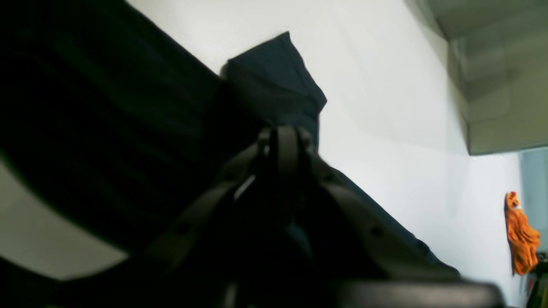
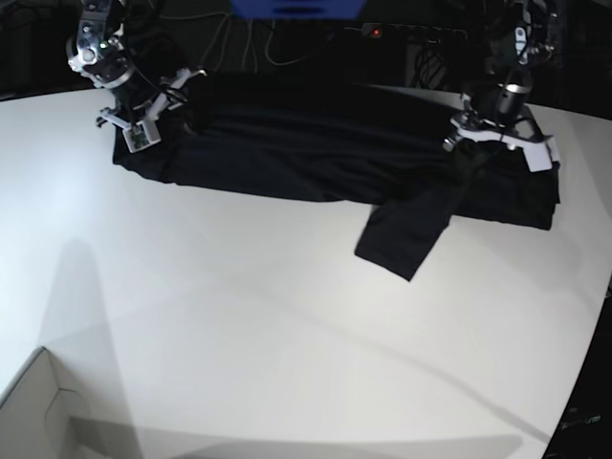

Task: Layout the t-shirt on the table in an organized manner, then fold the t-shirt properly
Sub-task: 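Grasp the hanging sleeve with the left gripper and fold it over the body, then grasp the sleeve end with the left gripper and tuck it onto the shirt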

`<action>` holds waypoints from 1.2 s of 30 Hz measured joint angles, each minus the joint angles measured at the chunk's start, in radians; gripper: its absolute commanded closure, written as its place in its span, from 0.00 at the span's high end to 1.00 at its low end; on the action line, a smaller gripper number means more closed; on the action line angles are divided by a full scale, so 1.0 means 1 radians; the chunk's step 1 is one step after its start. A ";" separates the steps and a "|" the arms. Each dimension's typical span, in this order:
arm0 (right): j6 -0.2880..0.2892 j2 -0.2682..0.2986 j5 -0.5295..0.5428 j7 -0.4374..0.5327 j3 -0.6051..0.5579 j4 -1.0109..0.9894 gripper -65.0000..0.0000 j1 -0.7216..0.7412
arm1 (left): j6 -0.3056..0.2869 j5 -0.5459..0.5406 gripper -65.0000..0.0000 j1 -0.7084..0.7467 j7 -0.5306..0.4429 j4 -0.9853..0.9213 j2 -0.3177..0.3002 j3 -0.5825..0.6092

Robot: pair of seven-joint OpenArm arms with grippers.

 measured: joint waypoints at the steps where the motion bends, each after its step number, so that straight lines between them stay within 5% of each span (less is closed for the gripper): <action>1: 0.000 0.000 0.000 0.000 0.000 0.000 0.53 0.000 | 0.000 0.000 0.00 -0.002 0.000 0.000 0.000 0.002; 15: 0.000 -0.001 0.000 0.000 -0.002 -0.001 0.53 0.000 | 0.000 0.000 0.01 0.026 0.006 -0.098 0.000 -0.002; 23: 0.000 -0.003 0.000 0.000 -0.003 0.000 0.53 0.000 | 0.002 0.000 0.43 0.058 0.010 -0.098 0.013 -0.026; 31: 0.000 -0.003 -0.001 -0.009 -0.004 0.000 0.53 0.012 | -0.001 -0.010 0.46 0.120 -0.007 0.023 0.051 -0.142; 36: 0.000 0.001 -0.003 -0.010 -0.007 0.000 0.53 0.019 | 0.004 -0.055 0.46 0.036 0.010 0.010 0.056 -0.161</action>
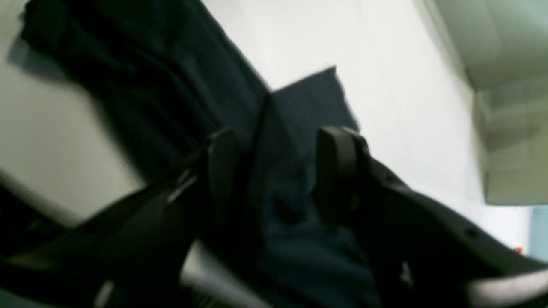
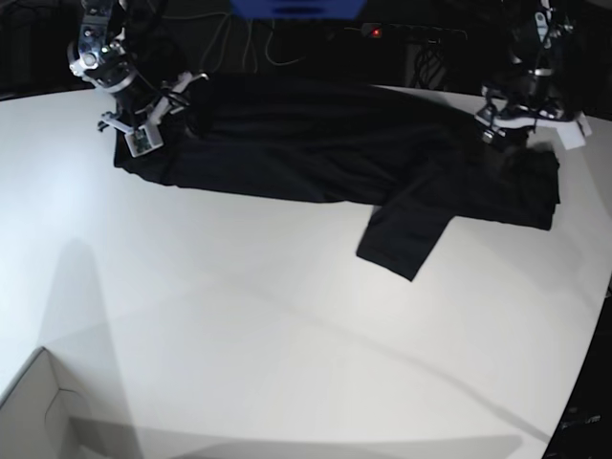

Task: Layout the t-shirt on the table in an organized manner, then fold the t-shirt properly
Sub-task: 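Grasp the sleeve end with the left gripper and tuck it onto the shirt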

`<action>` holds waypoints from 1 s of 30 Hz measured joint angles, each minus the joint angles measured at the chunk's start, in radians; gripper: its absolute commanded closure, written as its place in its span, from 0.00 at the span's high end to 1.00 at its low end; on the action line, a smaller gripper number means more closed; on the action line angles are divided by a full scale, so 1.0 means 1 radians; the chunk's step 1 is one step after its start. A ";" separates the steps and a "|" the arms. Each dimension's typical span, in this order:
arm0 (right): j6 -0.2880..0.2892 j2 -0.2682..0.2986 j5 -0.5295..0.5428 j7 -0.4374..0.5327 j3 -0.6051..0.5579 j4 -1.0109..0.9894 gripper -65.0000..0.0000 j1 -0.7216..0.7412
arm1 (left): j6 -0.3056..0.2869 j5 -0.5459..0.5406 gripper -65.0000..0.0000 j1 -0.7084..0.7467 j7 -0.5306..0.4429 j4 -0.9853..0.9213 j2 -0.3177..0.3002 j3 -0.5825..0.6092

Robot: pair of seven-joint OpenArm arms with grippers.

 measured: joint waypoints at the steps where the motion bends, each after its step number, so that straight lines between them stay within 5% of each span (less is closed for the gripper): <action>1: 0.000 0.000 0.000 0.000 0.000 0.000 0.53 0.000 | 0.000 0.011 0.46 -0.034 -0.003 0.000 -0.002 0.019; 8: 0.000 0.000 0.000 0.000 0.000 0.000 0.53 0.000 | -0.005 0.373 0.46 -0.356 0.000 -0.052 -0.005 0.308; 13: 0.000 0.002 0.000 -0.003 0.000 0.000 0.53 0.001 | -0.002 0.652 0.46 -0.513 -0.002 -0.278 0.003 0.531; 20: 0.000 0.003 -0.005 -0.015 0.005 0.000 0.53 0.020 | 0.035 0.803 0.46 -0.625 0.007 -0.548 0.060 0.581; 30: 0.000 0.003 -0.008 -0.015 0.006 0.000 0.53 0.020 | 0.048 0.835 0.46 -0.673 -0.004 -0.686 0.067 0.584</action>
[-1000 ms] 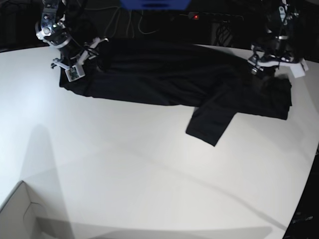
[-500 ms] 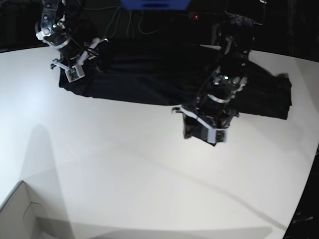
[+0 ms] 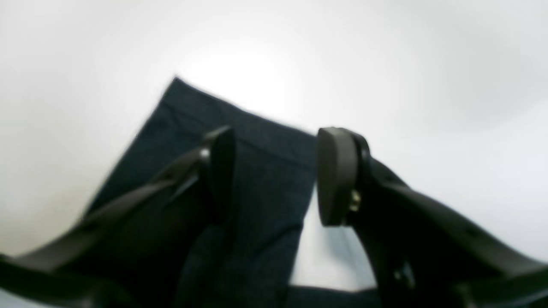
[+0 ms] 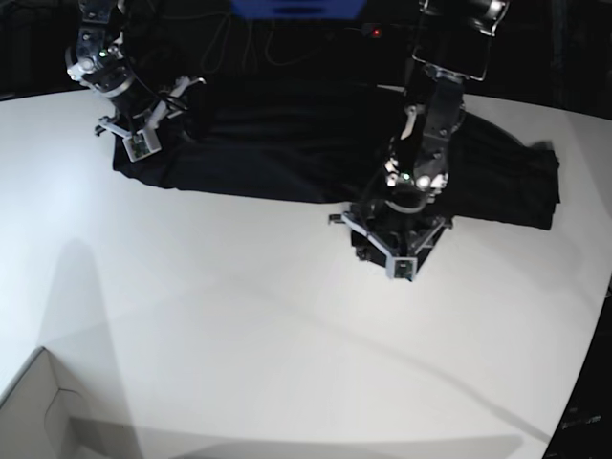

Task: Layout the t-shirt on the table in an organized manner, then fold the t-shirt properly
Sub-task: 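Grasp the sleeve end with the left gripper and tuck it onto the shirt, then grasp the shirt's end with the left gripper and straighten it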

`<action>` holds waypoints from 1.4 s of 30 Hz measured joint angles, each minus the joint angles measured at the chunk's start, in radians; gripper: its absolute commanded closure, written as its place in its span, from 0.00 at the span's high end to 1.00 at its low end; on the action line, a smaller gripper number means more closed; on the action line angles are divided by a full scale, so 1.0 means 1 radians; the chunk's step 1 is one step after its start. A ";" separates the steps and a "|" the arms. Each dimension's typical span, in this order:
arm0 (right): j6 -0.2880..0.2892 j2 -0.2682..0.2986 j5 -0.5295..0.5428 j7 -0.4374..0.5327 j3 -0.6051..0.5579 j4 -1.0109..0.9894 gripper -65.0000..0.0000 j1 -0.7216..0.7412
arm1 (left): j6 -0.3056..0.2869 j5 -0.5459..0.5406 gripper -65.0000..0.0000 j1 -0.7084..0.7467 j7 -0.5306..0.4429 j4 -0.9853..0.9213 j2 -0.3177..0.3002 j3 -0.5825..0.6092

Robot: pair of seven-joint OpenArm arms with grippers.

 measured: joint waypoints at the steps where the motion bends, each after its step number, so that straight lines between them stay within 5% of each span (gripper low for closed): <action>1: 0.000 0.005 0.000 0.000 -0.001 0.000 0.53 0.000 | 0.000 -0.001 0.46 0.001 0.003 -0.022 0.001 0.000; 8: 0.000 0.017 0.000 0.000 -0.005 0.000 0.53 0.000 | -0.003 0.014 0.44 -0.011 -0.064 -0.093 0.002 0.001; 15: 0.000 0.016 0.000 0.000 -0.005 0.000 0.53 0.000 | -0.003 0.006 0.00 -0.006 -0.061 -0.079 -0.012 -0.011; 22: 0.000 0.016 0.000 0.000 -0.005 0.000 0.53 0.000 | 0.000 -0.039 0.00 0.129 0.019 0.224 0.014 -0.168; 29: 0.001 0.016 0.000 0.000 -0.007 -0.001 0.53 0.000 | 0.001 -0.249 0.00 0.255 0.012 0.507 -0.015 -0.394; 36: 0.000 0.013 0.000 0.000 -0.007 -0.002 0.53 0.000 | 0.003 -0.298 0.00 0.334 0.004 0.552 -0.042 -0.604; 42: 0.000 0.018 0.000 0.000 -0.026 -0.002 0.53 0.000 | 0.000 -0.301 0.00 0.357 0.012 0.469 -0.041 -0.655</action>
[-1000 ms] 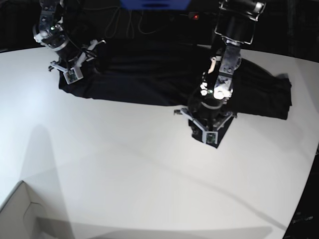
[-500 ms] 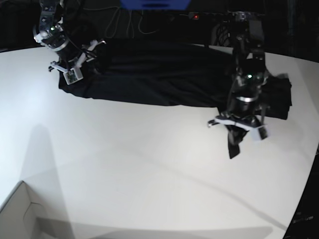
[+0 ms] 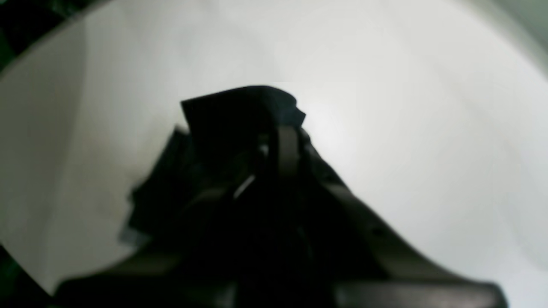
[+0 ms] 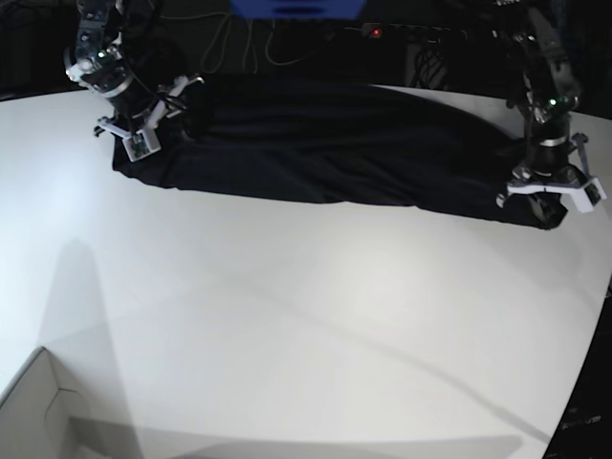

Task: Layout the t-shirt on the table in an organized manner, then fold the t-shirt properly
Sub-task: 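Grasp the shirt's end with the left gripper and straighten it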

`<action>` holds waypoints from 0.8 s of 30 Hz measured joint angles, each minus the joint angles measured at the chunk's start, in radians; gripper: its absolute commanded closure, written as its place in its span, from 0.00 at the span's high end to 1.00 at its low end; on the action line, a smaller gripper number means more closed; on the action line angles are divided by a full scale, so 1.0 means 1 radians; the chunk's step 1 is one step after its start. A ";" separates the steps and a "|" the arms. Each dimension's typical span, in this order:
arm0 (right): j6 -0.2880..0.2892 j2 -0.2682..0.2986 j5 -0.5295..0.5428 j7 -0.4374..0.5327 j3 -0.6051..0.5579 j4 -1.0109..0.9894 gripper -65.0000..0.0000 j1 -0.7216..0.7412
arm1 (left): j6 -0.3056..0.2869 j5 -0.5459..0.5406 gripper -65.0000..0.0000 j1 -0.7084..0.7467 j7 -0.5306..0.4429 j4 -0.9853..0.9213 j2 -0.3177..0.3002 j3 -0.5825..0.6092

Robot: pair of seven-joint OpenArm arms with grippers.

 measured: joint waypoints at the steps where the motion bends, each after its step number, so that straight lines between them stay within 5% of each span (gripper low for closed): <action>1: 0.000 0.002 0.000 0.000 -0.009 0.000 0.53 0.000 | 0.000 0.000 0.00 0.000 -0.001 -0.006 0.002 -0.010; 11: 0.000 -0.005 0.001 0.003 -0.015 0.000 0.53 0.000 | 0.001 0.007 0.02 -0.036 -0.006 -0.127 -0.002 -0.035; 19: 0.000 -0.005 0.001 0.003 -0.015 0.000 0.53 -0.003 | 0.001 0.003 0.51 -0.044 -0.004 -0.118 -0.001 -0.035; 24: 0.000 -0.005 0.001 0.003 -0.015 0.000 0.53 -0.003 | -0.002 0.000 0.58 -0.020 -0.008 -0.060 0.004 -0.097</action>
